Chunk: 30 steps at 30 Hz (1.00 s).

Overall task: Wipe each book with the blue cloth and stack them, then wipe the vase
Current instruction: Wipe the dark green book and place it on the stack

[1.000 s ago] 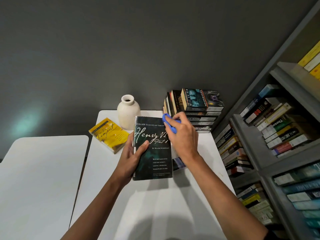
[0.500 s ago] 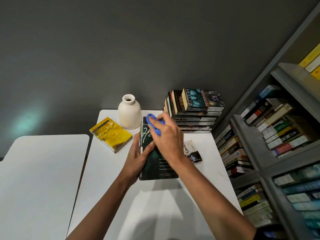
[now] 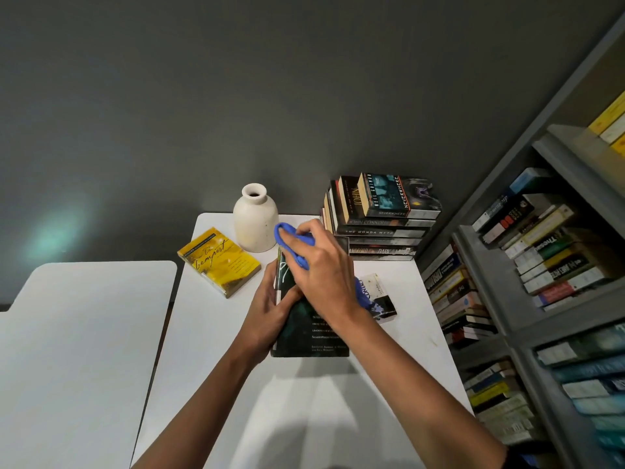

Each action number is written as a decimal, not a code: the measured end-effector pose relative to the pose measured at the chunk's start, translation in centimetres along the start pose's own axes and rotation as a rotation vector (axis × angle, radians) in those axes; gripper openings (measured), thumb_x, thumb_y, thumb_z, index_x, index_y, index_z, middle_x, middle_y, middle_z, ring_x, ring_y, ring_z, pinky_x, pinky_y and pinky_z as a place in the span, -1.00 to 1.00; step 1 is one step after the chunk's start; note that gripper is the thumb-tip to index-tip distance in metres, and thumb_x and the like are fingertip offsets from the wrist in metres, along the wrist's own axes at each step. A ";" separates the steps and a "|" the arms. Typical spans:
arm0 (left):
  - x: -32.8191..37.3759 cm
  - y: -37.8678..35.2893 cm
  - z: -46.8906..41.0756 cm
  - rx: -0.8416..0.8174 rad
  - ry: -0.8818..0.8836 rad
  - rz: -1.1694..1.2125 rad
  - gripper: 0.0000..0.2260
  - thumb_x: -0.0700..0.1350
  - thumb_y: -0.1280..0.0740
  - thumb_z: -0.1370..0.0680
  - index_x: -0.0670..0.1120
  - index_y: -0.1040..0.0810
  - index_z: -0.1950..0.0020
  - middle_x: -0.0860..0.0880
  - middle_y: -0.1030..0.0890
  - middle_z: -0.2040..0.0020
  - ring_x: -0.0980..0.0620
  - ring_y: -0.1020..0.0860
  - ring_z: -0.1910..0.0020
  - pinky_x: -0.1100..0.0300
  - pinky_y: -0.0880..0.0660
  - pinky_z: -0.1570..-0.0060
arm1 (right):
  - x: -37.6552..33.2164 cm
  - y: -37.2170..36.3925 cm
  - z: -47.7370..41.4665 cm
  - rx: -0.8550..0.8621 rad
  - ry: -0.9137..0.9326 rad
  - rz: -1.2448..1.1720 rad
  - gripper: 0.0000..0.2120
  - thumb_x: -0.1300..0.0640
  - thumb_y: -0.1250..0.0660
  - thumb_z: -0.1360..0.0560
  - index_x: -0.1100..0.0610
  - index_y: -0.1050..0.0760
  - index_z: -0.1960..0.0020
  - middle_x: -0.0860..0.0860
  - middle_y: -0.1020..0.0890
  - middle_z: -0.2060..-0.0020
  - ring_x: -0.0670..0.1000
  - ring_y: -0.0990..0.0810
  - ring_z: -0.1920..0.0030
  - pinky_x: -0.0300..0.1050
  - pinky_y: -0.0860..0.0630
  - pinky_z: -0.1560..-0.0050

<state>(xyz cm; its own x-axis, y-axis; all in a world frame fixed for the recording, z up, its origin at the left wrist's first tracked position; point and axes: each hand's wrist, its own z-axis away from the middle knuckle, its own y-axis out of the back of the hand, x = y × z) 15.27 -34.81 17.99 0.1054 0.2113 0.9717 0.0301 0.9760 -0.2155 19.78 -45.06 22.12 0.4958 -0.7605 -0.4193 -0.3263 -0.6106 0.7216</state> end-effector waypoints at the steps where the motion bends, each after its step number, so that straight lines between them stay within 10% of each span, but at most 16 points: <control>1: -0.1 0.2 0.1 0.007 -0.010 0.001 -0.59 -0.18 -0.33 -0.58 0.12 -0.38 -0.37 0.12 -0.62 -0.17 0.11 -0.60 -0.16 0.24 -0.55 -0.03 | 0.1 0.1 0.4 -0.020 0.020 -0.020 -0.69 0.13 -0.42 -0.47 0.03 -0.59 -0.21 0.01 -0.53 0.06 0.05 -0.55 0.12 0.02 -0.59 0.23; 12: 0.3 0.6 -0.1 -0.018 0.041 0.046 -0.60 -0.24 -0.33 -0.57 -0.01 -0.38 -0.38 -0.05 -0.62 -0.20 -0.01 -0.62 -0.14 0.17 -0.58 -0.04 | 1.5 1.0 -0.9 0.025 0.003 -0.005 -0.75 0.12 -0.39 -0.48 0.02 -0.62 -0.15 0.01 -0.53 0.07 0.06 -0.55 0.14 0.01 -0.57 0.25; 17: 0.1 1.2 0.0 0.000 -0.036 -0.253 -0.57 -0.21 -0.36 -0.56 0.09 -0.34 -0.36 0.09 -0.58 -0.19 0.28 -0.58 -0.10 0.34 -0.50 -0.06 | 0.2 1.0 1.0 -0.154 0.158 -0.011 -0.78 0.06 -0.39 -0.47 0.01 -0.64 -0.10 0.01 -0.53 0.10 0.04 -0.54 0.15 -0.04 -0.57 0.27; 23: -0.2 1.7 -0.4 0.101 -0.087 -0.824 -0.56 0.06 -0.33 -0.52 -0.08 -0.39 -0.33 -0.12 -0.65 -0.07 -0.18 -0.60 -0.01 -0.11 -0.54 0.02 | 1.5 1.6 -0.1 -0.072 0.041 0.066 -0.82 0.09 -0.41 -0.47 0.06 -0.64 -0.06 0.05 -0.51 0.11 0.08 -0.55 0.18 0.06 -0.57 0.37; 30: -0.2 1.8 0.0 0.109 -0.121 -0.901 -0.65 0.10 -0.29 -0.53 -0.15 -0.41 -0.12 -0.17 -0.63 0.06 -0.23 -0.57 0.08 -0.11 -0.52 0.12 | 1.8 1.2 0.7 -0.058 -0.034 0.032 -0.81 0.05 -0.38 -0.49 0.01 -0.63 -0.09 0.02 -0.48 0.12 0.03 -0.52 0.23 0.01 -0.55 0.40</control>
<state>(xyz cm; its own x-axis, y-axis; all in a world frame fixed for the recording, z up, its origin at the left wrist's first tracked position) 15.26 -33.11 17.37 -0.0178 -0.6347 0.7726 -0.0441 0.7724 0.6336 19.69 -47.31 21.85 0.4577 -0.7870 -0.4137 -0.2939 -0.5730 0.7651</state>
